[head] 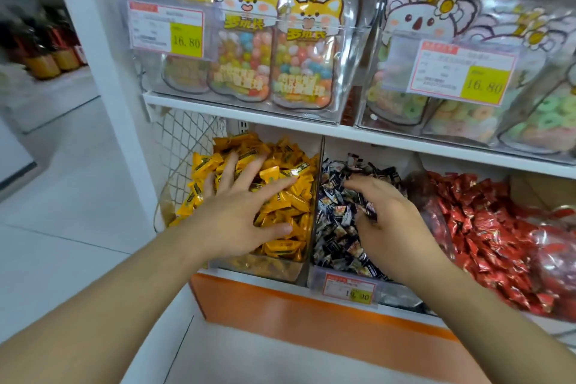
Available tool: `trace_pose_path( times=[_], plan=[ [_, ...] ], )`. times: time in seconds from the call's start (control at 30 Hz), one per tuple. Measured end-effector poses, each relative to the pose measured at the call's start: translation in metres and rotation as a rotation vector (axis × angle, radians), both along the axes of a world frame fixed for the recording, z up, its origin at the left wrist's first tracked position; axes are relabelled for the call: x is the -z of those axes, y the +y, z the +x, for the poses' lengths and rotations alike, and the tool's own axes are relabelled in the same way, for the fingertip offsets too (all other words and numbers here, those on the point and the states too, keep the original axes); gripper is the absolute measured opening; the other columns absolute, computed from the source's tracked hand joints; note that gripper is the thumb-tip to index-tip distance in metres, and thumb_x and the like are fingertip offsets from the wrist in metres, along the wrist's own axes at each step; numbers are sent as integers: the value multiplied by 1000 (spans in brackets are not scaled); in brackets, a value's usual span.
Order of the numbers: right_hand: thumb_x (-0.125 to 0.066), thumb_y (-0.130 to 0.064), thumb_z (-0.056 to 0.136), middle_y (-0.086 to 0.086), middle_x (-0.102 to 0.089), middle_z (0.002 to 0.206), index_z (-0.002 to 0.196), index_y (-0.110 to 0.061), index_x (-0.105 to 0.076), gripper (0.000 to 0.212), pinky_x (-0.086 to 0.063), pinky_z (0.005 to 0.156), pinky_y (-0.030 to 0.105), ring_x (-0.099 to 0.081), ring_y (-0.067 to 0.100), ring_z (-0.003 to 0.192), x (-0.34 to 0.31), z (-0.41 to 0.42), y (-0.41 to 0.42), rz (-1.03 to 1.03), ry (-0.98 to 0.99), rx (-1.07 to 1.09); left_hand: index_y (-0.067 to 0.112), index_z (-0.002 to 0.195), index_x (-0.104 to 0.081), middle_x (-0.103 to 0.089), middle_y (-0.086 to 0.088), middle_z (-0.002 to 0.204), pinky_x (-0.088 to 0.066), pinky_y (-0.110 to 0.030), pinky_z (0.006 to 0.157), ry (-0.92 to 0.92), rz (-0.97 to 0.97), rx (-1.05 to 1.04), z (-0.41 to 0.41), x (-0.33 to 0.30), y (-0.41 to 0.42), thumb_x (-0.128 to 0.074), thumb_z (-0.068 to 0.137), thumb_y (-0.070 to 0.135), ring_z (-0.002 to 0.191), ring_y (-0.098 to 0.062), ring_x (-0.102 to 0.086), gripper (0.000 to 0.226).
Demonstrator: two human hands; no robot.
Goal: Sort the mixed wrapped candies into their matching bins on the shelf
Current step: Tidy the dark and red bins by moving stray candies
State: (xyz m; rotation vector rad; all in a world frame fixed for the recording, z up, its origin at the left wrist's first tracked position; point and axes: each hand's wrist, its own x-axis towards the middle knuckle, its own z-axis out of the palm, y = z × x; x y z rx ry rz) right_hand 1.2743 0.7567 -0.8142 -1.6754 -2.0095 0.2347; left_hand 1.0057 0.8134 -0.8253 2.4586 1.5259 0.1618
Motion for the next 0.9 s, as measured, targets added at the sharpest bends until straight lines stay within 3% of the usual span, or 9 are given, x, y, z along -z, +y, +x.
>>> trace_pose_path(
  times=[0.13,0.27,0.37,0.63,0.73,0.9],
  plan=[
    [-62,-4,95,-12,-48,150,147,-27,-52,57,-6,102,-8,-33,4,143,3,-1,-2,-13,-19,-5,74,144,-5,10,13,169,-4,-75,117,-20,132,-48,6,5,19,-45,87,82,155,-36,21,70],
    [-64,-4,94,-13,-51,145,145,-26,-55,56,-9,102,-7,-37,-2,135,5,0,0,-20,-9,6,72,142,-13,0,11,169,-16,-73,116,1,206,-44,5,10,36,-39,86,85,156,-39,8,64],
    [-65,-3,93,-16,-51,141,144,-26,-56,57,-11,104,-7,-35,-7,130,6,0,1,-28,2,5,70,143,-16,-6,10,169,-18,-70,115,1,234,-67,5,12,48,-38,85,87,157,-37,2,65],
    [-65,-8,93,-14,-54,142,144,-27,-55,55,-14,103,-6,-43,2,135,10,-3,-3,-47,8,20,62,147,-22,-15,5,166,-22,-65,113,3,285,-91,10,11,65,-40,88,83,156,-37,-8,65],
    [-65,-10,94,-14,-54,143,145,-29,-54,55,-14,103,-6,-44,4,136,11,-5,-6,-52,3,21,62,148,-22,-12,8,167,-20,-65,116,-24,271,-66,9,10,63,-42,90,80,156,-35,-5,64],
    [-65,-11,95,-16,-51,145,147,-31,-52,57,-12,102,-7,-41,1,138,6,-4,-5,-51,13,29,70,148,-17,1,17,169,-1,-61,124,-124,187,42,-1,0,46,-44,89,79,157,-26,11,65]
  ],
)
